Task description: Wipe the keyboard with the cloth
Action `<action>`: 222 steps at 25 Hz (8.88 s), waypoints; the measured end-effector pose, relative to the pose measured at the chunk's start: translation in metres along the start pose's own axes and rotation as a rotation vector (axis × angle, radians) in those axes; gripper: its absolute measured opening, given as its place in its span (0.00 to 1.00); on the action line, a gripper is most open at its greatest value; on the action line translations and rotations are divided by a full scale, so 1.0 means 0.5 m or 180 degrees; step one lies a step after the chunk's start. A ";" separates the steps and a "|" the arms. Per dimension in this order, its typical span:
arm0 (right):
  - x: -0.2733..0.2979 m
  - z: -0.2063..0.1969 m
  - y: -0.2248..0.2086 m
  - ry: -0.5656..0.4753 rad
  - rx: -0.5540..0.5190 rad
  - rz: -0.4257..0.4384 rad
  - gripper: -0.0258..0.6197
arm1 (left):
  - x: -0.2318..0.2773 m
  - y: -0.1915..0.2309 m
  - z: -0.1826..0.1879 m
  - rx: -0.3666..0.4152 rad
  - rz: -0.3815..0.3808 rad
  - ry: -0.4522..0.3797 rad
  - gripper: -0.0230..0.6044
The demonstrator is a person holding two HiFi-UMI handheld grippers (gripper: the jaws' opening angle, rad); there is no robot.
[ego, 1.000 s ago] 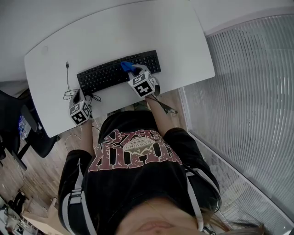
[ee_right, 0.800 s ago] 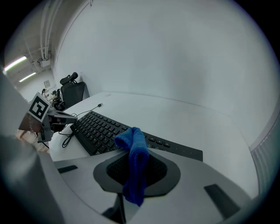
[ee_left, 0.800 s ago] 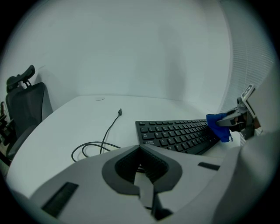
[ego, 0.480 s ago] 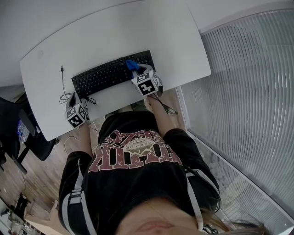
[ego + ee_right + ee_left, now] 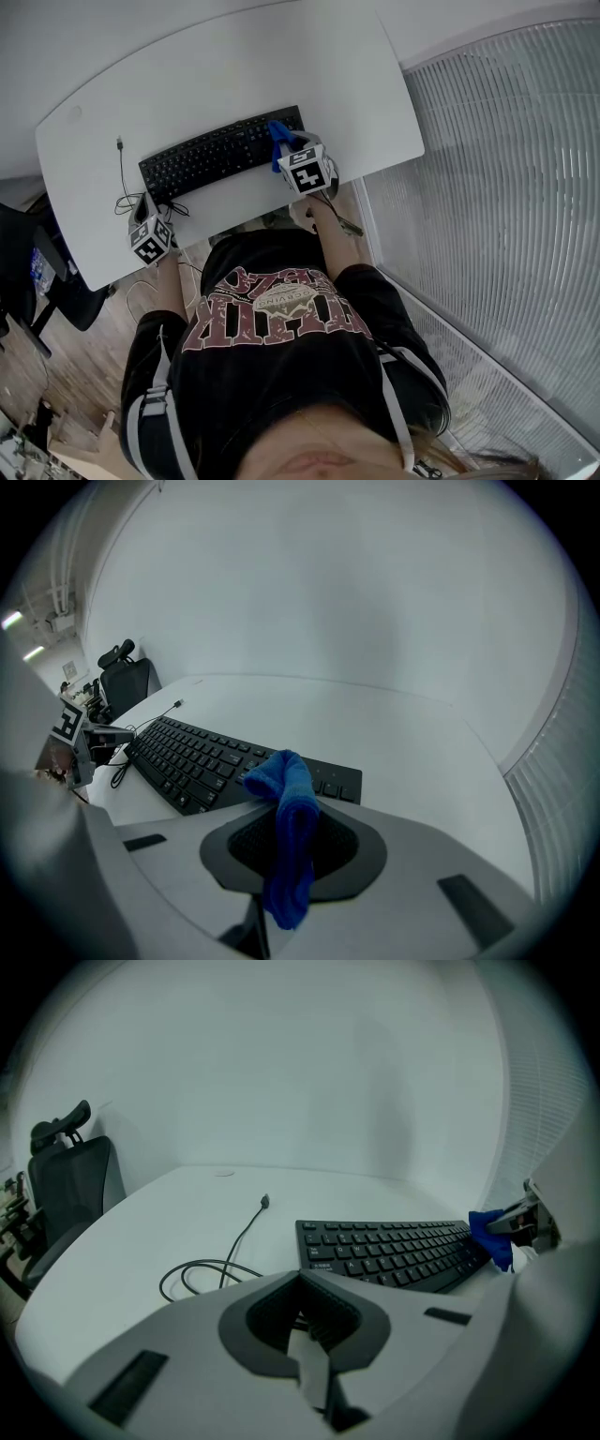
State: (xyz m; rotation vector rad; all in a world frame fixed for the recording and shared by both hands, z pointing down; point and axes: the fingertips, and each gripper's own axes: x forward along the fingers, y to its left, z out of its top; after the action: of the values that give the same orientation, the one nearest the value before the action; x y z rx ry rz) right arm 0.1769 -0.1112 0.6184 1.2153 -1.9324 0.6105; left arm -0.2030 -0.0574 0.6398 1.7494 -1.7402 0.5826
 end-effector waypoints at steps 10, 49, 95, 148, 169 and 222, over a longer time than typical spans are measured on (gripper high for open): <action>-0.011 -0.052 -0.075 0.0052 0.0181 -0.0284 0.14 | 0.001 -0.002 -0.012 -0.0011 0.0091 -0.0050 0.08; 0.015 0.160 0.455 -0.0659 -0.0272 0.1171 0.14 | -0.042 -0.004 -0.039 0.0151 -0.0549 0.0050 0.08; 0.075 0.142 0.693 -0.0292 -0.0961 0.1671 0.14 | -0.059 -0.039 -0.031 0.0393 -0.1040 0.0117 0.08; 0.034 0.079 0.375 -0.0248 -0.0324 0.0898 0.14 | -0.048 -0.026 -0.036 0.0340 -0.0675 0.0194 0.08; 0.014 0.050 0.283 -0.0197 -0.0276 0.0707 0.14 | -0.050 -0.027 -0.036 0.0348 -0.0534 0.0180 0.08; -0.029 -0.068 -0.082 -0.0095 0.0390 -0.0242 0.14 | -0.036 -0.011 -0.053 0.0112 0.0066 0.0000 0.08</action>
State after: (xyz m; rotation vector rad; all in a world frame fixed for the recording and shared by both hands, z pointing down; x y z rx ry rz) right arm 0.2294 -0.0964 0.6272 1.3750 -1.8869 0.6827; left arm -0.1956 -0.0265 0.6463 1.7571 -1.7601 0.6257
